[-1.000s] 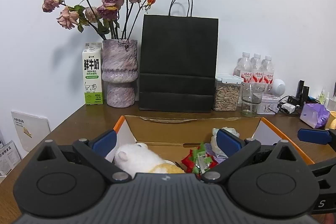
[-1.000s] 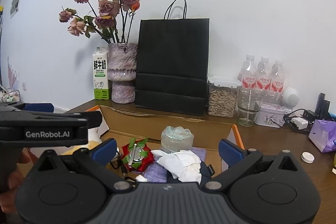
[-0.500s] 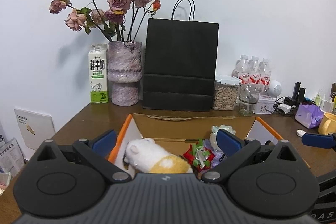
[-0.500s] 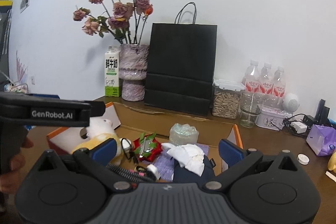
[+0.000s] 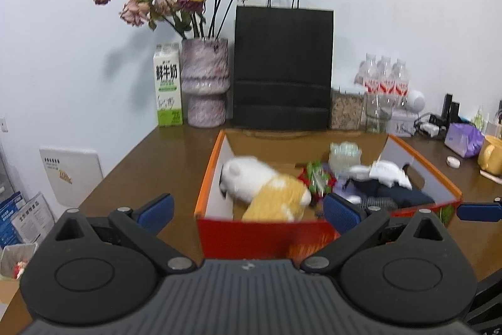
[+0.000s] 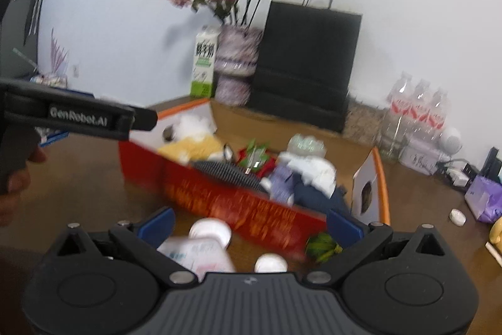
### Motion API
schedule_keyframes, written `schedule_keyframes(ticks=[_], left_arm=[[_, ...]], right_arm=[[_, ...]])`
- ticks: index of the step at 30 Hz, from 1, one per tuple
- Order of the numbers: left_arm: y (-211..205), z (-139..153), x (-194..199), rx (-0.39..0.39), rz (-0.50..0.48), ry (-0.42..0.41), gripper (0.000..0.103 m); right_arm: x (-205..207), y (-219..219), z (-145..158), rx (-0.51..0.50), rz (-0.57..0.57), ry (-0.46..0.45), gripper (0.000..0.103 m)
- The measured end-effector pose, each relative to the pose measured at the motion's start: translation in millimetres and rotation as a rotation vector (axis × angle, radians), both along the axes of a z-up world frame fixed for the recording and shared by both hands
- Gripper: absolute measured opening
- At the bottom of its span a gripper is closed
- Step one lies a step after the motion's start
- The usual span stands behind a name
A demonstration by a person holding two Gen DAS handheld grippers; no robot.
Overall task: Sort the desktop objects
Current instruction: 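Withdraw both grippers from the box toward the cotton-swab tub and caps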
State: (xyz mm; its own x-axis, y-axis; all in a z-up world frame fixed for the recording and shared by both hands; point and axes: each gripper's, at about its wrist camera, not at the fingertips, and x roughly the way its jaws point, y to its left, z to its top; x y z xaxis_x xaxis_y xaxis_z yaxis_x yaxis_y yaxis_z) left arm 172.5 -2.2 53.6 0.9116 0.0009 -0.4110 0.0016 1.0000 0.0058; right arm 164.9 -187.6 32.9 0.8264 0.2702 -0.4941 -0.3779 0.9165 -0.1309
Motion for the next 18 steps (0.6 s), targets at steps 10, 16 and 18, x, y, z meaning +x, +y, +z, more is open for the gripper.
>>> schedule_keyframes(ticks=[10, 16, 18], left_arm=[[10, -33, -20, -0.006, -0.028, 0.132, 0.103], [16, -49, -28, -0.019, -0.023, 0.187, 0.103], [18, -53, -28, -0.023, -0.021, 0.205, 0.103]], right_arm=[[-8, 4, -25, -0.002, 0.024, 0.125, 0.103], [-5, 10, -38, -0.003, 0.011, 0.167, 0.103], [-3, 12, -41, -0.007, 0.004, 0.179, 0.103]])
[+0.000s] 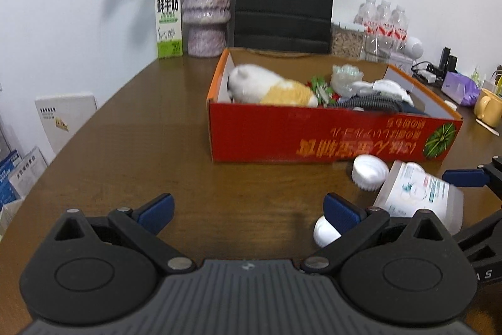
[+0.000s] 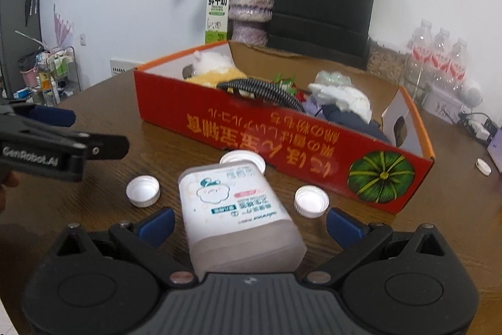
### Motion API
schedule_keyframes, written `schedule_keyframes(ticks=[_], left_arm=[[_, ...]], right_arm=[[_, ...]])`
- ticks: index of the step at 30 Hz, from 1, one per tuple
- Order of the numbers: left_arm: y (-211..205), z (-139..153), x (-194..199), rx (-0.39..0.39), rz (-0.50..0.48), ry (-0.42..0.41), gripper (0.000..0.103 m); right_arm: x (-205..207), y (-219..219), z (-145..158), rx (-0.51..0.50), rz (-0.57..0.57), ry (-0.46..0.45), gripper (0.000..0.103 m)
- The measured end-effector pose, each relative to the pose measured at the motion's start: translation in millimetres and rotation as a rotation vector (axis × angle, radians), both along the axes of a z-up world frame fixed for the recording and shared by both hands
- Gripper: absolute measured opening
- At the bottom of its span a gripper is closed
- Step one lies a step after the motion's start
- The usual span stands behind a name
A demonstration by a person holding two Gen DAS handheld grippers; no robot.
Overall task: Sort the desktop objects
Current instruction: 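Withdraw both grippers from the box toward the cotton-swab tub and caps, then grasp the white cotton-swab tub with the right gripper while the left grasps a white cap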
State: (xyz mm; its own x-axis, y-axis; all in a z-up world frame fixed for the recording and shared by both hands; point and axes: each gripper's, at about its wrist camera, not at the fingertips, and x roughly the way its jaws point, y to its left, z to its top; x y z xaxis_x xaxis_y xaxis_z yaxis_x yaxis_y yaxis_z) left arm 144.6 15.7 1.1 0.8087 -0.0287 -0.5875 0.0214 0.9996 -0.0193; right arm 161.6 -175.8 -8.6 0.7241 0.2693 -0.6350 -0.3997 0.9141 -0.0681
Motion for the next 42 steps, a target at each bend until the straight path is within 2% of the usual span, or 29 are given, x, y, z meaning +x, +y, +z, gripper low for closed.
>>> schedule_keyframes(ticks=[13, 14, 15, 18, 26, 34, 42], left_arm=[[7, -12, -3, -0.017, -0.005, 0.052, 0.103], [6, -12, -3, -0.018, -0.006, 0.052, 0.103], [6, -11, -3, -0.019, -0.007, 0.054, 0.103], [5, -11, -4, -0.02, -0.013, 0.059, 0.103], [-10, -11, -3, -0.006, -0.041, 0.064, 0.103], [-35, -16, 3, 0.014, -0.08, 0.089, 0.103], [-47, -20, 7, 0.02, -0.076, 0.092, 0.103]], right_arm=[[5, 11, -11, -0.016, -0.02, 0.031, 0.101], [5, 11, -11, -0.009, -0.016, 0.028, 0.095], [4, 9, -11, 0.006, -0.008, 0.027, 0.084], [0, 4, -9, 0.059, 0.016, 0.033, 0.065], [-15, -12, -2, 0.099, -0.032, -0.02, 0.065], [-29, -46, 1, 0.11, -0.116, -0.052, 0.065], [-41, -75, 2, 0.126, -0.174, -0.073, 0.065]])
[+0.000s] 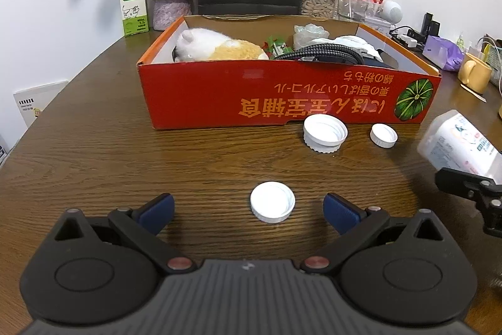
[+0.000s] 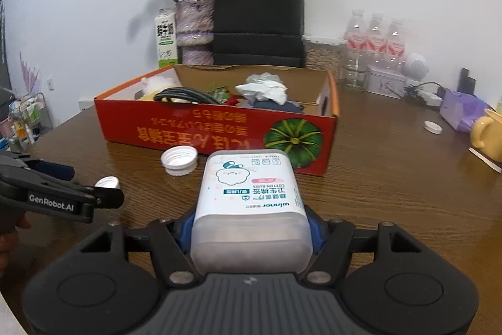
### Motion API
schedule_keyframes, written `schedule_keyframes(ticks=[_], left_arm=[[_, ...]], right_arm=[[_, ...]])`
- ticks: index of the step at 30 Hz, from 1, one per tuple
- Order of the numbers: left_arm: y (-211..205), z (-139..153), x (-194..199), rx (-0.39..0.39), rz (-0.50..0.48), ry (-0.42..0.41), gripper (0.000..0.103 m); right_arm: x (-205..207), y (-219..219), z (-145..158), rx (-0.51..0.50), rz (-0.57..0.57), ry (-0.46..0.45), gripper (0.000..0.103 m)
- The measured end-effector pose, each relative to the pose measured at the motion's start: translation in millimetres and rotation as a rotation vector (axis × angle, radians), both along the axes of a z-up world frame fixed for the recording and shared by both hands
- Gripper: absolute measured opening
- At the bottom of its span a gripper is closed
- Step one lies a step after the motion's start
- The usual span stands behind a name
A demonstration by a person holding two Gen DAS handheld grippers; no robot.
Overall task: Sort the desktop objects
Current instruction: 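Grasp the white cotton-swab tub with the right gripper while the left grasps a white cap, then carry the tub and cap into the box and open both grippers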
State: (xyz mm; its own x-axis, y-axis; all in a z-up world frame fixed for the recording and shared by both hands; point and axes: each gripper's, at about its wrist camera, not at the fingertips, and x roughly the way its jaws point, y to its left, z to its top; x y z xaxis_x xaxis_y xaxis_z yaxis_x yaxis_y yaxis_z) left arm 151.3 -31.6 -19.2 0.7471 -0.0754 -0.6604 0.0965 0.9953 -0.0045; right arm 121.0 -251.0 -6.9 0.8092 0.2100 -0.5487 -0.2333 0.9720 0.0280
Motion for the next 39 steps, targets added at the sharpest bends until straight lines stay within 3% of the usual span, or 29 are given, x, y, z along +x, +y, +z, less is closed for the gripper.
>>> schedule_keyframes(ticks=[7, 9, 12, 17, 18, 27, 39], left_arm=[[-8, -1, -1, 0.007, -0.006, -0.006, 0.102], [-9, -1, -1, 0.002, -0.006, -0.006, 0.096], [-10, -1, -3, -0.001, -0.002, -0.011, 0.08], [-8, 4, -7, -0.041, -0.025, -0.021, 0.032], [-7, 4, -8, -0.043, -0.027, -0.02, 0.03], [-11, 13, -16, -0.04, -0.055, -0.069, 0.03], [-11, 82, 15, -0.086, -0.081, -0.28, 0.03]], right_arm=[[-6, -10, -1, 0.011, -0.02, -0.014, 0.065], [-7, -12, -2, 0.014, -0.023, -0.015, 0.065], [-8, -14, -3, 0.018, -0.024, -0.015, 0.065], [-8, -15, -3, 0.024, -0.024, -0.014, 0.065], [-8, -15, -4, 0.024, -0.023, -0.013, 0.065], [-10, -10, -1, 0.02, -0.016, -0.019, 0.065], [14, 11, 51, -0.018, 0.017, -0.152, 0.065]])
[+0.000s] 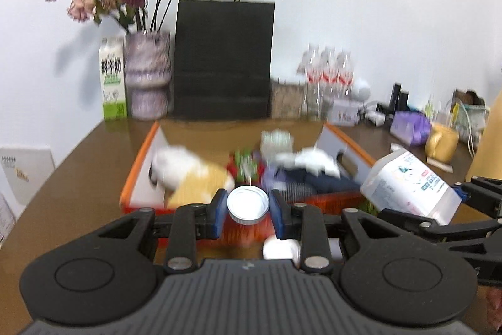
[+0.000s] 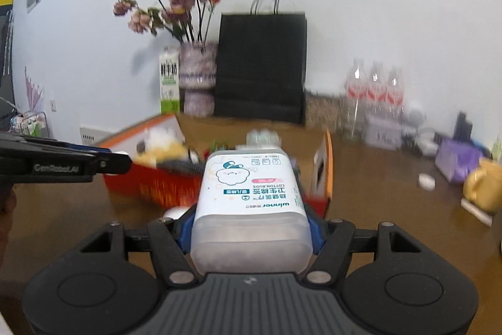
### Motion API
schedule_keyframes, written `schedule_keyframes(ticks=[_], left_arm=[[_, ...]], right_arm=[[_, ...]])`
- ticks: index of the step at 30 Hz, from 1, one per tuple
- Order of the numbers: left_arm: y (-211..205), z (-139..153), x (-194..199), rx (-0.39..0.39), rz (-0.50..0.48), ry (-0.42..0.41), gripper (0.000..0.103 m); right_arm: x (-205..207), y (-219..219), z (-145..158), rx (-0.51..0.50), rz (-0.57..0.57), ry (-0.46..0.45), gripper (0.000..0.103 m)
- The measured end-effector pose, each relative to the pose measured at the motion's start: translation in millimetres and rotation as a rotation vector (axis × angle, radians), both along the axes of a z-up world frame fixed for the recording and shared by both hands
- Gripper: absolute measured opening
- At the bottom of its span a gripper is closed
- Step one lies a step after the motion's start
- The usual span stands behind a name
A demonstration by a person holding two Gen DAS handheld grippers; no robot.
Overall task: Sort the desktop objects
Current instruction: 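Carry the tub and cap into the box and open both grippers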
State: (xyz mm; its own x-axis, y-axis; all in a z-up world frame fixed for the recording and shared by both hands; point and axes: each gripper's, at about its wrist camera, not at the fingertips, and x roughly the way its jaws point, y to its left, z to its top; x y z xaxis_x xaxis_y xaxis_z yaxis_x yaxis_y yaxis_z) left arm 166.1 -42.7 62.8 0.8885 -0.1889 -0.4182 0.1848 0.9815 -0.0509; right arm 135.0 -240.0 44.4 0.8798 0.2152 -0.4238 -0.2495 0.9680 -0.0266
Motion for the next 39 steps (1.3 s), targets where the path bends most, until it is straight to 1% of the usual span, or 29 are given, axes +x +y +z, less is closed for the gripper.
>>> schedule_keyframes(ticks=[3, 8, 15, 19, 23, 26, 28, 31, 33, 35, 36, 37, 38, 39], left_arm=[[-2, 9, 19, -0.006, -0.002, -0.026, 0.03], [0, 12, 53, -0.025, 0.007, -0.03, 0.03], [10, 7, 106, -0.036, 0.027, -0.009, 0.03], [16, -4, 132, -0.043, 0.051, 0.018, 0.03], [20, -19, 145, -0.025, 0.08, 0.045, 0.03], [18, -25, 148, -0.013, 0.078, 0.056, 0.03], [16, -27, 149, 0.0, 0.076, 0.055, 0.03], [13, -28, 149, 0.01, 0.066, 0.043, 0.03], [12, -27, 148, 0.016, 0.066, 0.019, 0.036], [11, -26, 147, 0.03, 0.083, 0.008, 0.068], [10, -25, 145, 0.039, 0.095, -0.002, 0.075], [10, -24, 143, 0.049, 0.103, -0.016, 0.08], [11, -22, 141, 0.057, 0.109, -0.027, 0.084], [11, -20, 139, 0.062, 0.118, -0.036, 0.089]], right_arm=[[20, 7, 14, -0.004, -0.003, -0.027, 0.065], [63, 20, 25, 0.0, -0.015, -0.038, 0.065], [126, 40, 21, 0.006, -0.015, -0.009, 0.065], [157, 51, 12, 0.01, -0.011, 0.012, 0.065], [175, 53, -5, 0.031, -0.011, 0.032, 0.065], [183, 54, -17, 0.018, -0.005, 0.063, 0.065], [184, 54, -21, 0.013, -0.002, 0.071, 0.065], [182, 53, -21, 0.011, -0.008, 0.059, 0.065], [181, 53, -21, 0.014, -0.008, 0.053, 0.065], [180, 52, -20, 0.012, -0.011, 0.048, 0.065], [178, 51, -19, 0.013, -0.012, 0.042, 0.068], [177, 50, -18, 0.017, -0.015, 0.037, 0.074], [177, 50, -16, 0.021, -0.022, 0.033, 0.09], [175, 49, -15, 0.023, -0.03, 0.02, 0.098]])
